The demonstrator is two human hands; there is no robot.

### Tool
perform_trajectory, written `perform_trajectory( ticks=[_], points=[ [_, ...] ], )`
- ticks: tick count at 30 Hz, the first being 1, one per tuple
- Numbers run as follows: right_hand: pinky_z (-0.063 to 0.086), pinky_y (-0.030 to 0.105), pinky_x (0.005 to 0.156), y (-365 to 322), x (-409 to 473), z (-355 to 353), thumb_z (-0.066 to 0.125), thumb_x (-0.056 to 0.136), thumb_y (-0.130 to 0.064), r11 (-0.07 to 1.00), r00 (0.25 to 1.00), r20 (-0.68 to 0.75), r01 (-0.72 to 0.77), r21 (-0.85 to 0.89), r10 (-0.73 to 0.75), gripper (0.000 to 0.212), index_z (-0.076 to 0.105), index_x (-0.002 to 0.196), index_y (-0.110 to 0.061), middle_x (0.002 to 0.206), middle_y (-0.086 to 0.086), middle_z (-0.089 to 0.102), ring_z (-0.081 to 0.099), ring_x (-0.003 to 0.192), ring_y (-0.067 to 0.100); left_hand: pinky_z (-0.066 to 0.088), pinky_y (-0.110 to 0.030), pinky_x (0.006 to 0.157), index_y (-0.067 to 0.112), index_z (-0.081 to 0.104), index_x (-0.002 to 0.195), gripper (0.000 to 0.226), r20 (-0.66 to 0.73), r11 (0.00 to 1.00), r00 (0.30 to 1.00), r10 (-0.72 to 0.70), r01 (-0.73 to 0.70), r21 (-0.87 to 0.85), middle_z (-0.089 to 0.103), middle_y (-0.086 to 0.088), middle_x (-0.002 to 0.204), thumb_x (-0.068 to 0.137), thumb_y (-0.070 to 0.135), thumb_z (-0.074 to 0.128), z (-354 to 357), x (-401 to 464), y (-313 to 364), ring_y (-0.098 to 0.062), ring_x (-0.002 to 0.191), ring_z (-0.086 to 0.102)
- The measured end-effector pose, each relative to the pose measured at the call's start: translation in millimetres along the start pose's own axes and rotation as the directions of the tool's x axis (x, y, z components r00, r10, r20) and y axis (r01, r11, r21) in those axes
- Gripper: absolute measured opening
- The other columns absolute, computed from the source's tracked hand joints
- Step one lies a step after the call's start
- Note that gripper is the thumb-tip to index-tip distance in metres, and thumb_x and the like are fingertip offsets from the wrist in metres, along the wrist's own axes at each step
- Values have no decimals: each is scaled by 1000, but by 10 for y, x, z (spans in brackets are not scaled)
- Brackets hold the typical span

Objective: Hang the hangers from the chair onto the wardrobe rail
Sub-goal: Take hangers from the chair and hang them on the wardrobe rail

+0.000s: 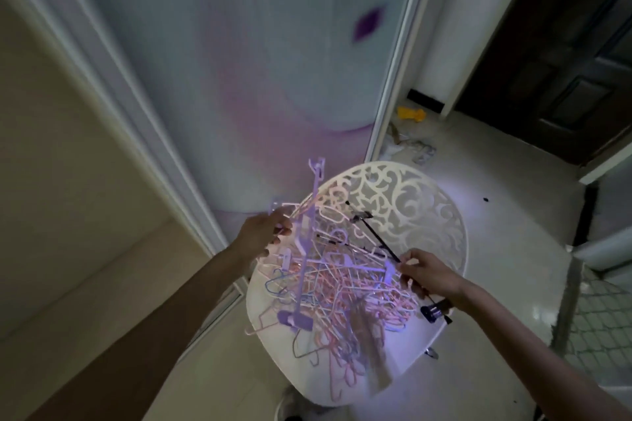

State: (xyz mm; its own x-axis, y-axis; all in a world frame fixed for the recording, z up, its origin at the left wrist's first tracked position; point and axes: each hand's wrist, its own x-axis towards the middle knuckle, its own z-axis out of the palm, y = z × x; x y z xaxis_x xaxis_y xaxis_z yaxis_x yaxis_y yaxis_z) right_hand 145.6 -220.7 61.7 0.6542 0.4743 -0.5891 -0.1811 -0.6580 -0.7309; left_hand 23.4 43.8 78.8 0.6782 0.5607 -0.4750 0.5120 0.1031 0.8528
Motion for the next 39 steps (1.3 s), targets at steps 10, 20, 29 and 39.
perform_trajectory(
  ticks=[10,20,29,39],
  points=[
    [29,17,38,-568,-918,612,56,91,-8,980,943,307,169,-108,-128,14,62,79,-6,52,3,57,43,31,8,23,-9,32,19,49,63,34,-175,949,976,-131,72,-308,51,4,50,96,28,45,-1133,-1706,-307,-2,33,41],
    [33,16,40,-1467,-1810,1948,60,89,-25,978,794,599,191,-85,-103,22,64,97,-5,52,-3,52,39,37,4,33,-22,55,11,55,68,26,-278,876,940,-197,42,-480,59,1,48,91,21,50,-2294,-2954,-849,-12,49,51],
    [41,18,46,-2338,-2157,2957,82,61,-14,985,536,828,131,112,-165,41,57,92,-7,71,1,50,42,47,6,29,-20,53,13,48,65,30,-374,842,903,-213,-24,-539,51,4,41,94,19,44,-3457,-3486,-924,-12,56,37],
    [46,22,53,-3195,-2112,3523,44,90,7,899,635,719,437,-31,-283,35,49,121,-10,97,3,68,56,58,10,32,-12,35,14,42,68,27,-394,824,905,-161,-96,-559,47,5,35,95,16,39,-4337,-3078,-506,-3,29,43]
  ],
)
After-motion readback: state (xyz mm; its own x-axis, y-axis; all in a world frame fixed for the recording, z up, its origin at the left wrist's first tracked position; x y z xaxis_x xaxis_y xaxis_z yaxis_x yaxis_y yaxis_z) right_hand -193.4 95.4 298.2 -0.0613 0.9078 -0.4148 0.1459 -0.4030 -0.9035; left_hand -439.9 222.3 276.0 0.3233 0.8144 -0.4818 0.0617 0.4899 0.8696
